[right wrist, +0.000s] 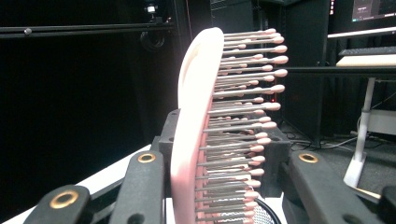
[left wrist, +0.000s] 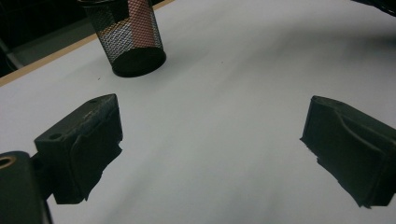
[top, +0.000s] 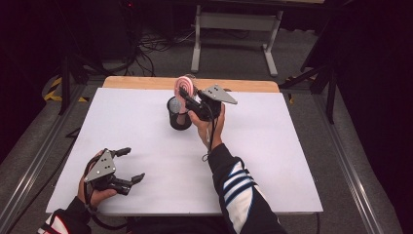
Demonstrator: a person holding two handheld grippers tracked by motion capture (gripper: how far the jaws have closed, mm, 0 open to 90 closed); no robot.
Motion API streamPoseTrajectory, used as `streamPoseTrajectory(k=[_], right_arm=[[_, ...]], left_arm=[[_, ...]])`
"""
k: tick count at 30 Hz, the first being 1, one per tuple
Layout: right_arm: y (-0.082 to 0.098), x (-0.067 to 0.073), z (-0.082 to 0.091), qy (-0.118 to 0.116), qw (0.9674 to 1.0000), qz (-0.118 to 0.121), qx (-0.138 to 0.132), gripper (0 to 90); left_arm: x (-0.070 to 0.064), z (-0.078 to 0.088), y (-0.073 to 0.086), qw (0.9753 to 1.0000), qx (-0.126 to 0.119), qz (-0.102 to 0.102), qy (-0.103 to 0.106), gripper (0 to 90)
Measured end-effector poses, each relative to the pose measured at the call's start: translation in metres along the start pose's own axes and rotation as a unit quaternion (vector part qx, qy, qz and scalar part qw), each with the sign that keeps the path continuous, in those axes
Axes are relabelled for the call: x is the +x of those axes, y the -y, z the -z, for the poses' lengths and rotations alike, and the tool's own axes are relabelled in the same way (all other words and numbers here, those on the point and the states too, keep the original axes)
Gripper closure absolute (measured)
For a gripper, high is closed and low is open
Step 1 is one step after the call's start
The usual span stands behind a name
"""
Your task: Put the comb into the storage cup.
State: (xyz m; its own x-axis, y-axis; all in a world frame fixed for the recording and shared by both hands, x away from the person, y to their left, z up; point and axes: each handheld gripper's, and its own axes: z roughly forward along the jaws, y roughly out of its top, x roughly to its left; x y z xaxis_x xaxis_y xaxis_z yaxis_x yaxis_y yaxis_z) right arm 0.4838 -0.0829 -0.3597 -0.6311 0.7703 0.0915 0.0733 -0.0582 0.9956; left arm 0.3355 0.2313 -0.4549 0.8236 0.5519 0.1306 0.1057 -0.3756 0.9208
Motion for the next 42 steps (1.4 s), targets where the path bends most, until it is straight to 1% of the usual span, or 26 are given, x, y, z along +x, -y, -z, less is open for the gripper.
streamPoseTrajectory(k=[3,6,11,16,20,21,22,23,25,26,28,29,40,42], right_arm=[[0.003,-0.001,0.000,0.001,1.0000,0.001,0.004,63.0],[0.004,-0.001,0.000,0.001,1.0000,-0.006,0.006,63.0],[0.007,-0.001,0.000,0.002,0.9999,-0.006,0.009,62.9],[0.011,-0.001,-0.001,0.001,0.9999,-0.011,0.012,62.9],[0.012,-0.002,-0.001,0.004,0.9998,-0.010,0.015,62.9],[0.013,-0.003,-0.001,0.004,0.9998,-0.004,0.016,62.9],[0.013,-0.003,-0.001,0.003,0.9998,-0.010,0.017,62.9],[0.014,-0.003,-0.001,0.005,0.9998,-0.005,0.018,62.9],[0.014,-0.003,-0.001,0.005,0.9998,-0.009,0.017,62.8],[0.015,-0.004,-0.001,0.006,0.9998,-0.004,0.019,62.8],[0.014,-0.003,-0.001,0.006,0.9998,-0.010,0.017,62.8],[0.014,-0.004,-0.001,0.007,0.9998,-0.006,0.019,62.8],[0.014,-0.006,0.001,0.014,0.9996,-0.012,0.020,61.4],[0.014,-0.006,0.001,0.018,0.9996,-0.008,0.021,60.9]], left_arm=[[0.000,0.000,0.000,1.0000,0.002,-0.002,0.000,6.0],[0.000,0.000,0.000,1.0000,0.001,-0.001,0.000,6.0],[0.000,0.000,0.000,1.0000,-0.001,0.001,0.001,6.0],[0.000,0.001,0.000,1.0000,0.000,-0.002,0.000,6.0],[0.000,0.001,0.000,1.0000,-0.002,-0.002,0.000,6.0],[0.000,0.001,0.000,1.0000,-0.001,-0.002,0.000,6.0],[0.000,0.001,0.000,1.0000,-0.001,-0.002,0.000,6.0],[0.000,0.000,0.000,1.0000,-0.001,-0.002,0.000,6.0],[0.000,0.000,0.000,1.0000,-0.001,-0.002,0.000,6.0],[0.000,0.000,0.000,1.0000,0.000,-0.002,0.000,6.0],[0.000,0.000,0.000,1.0000,0.000,-0.003,0.000,6.0],[0.000,0.000,0.000,1.0000,0.000,-0.003,0.000,6.0],[-0.001,-0.001,0.000,1.0000,0.001,-0.003,0.001,6.0],[0.000,-0.001,-0.001,1.0000,0.002,-0.003,0.002,6.0]])
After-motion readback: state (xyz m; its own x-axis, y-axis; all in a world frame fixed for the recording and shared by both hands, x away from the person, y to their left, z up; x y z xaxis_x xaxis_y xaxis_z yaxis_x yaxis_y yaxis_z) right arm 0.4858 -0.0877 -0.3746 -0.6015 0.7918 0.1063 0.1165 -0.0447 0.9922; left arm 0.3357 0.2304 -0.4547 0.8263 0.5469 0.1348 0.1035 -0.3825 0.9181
